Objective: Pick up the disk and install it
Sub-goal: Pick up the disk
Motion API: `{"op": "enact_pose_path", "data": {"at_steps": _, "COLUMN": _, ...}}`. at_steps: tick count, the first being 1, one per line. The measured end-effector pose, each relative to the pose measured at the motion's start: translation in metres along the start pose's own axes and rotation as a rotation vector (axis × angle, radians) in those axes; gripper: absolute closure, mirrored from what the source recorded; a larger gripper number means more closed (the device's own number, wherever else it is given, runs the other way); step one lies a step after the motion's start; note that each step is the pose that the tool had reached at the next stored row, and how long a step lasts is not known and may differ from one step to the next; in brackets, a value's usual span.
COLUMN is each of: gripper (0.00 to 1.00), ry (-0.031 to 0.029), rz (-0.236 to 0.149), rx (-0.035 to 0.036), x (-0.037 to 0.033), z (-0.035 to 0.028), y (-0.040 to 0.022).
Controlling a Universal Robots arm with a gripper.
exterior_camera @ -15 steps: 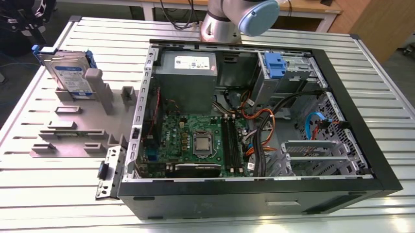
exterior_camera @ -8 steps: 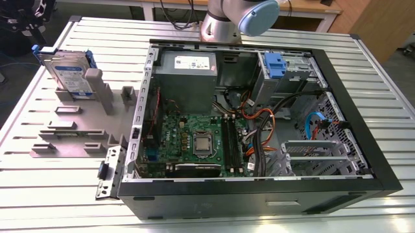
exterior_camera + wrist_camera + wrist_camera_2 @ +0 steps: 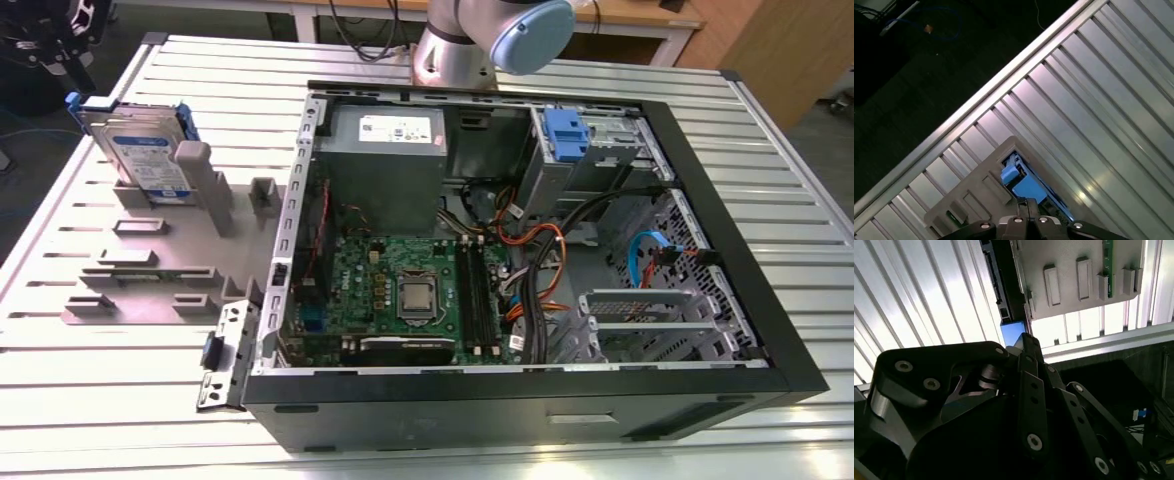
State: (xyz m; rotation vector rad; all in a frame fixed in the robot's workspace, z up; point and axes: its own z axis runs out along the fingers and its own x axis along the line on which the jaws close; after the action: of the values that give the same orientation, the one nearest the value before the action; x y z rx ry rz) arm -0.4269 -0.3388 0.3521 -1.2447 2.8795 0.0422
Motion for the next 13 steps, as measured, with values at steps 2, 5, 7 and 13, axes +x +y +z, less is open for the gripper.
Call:
{"op": "enact_pose_path", "data": {"at_steps": 2, "gripper": 0.89, "ry": 0.0003, "rz": -0.014, "rx": -0.0002, "x": 0.0000, "z": 0.0000, "y": 0.0000}}
{"op": "enact_pose_path", "data": {"at_steps": 5, "gripper": 0.89, "ry": 0.0006, "rz": -0.027, "rx": -0.0003, "x": 0.0001, "z": 0.0001, "y": -0.0001}}
{"op": "enact_pose_path", "data": {"at_steps": 7, "gripper": 0.89, "ry": 0.0006, "rz": -0.035, "rx": -0.0003, "x": 0.0001, "z": 0.0002, "y": -0.0001}}
{"op": "enact_pose_path", "data": {"at_steps": 13, "gripper": 0.89, "ry": 0.0003, "rz": -0.079, "rx": 0.0004, "x": 0.0001, "z": 0.0004, "y": -0.0001}}
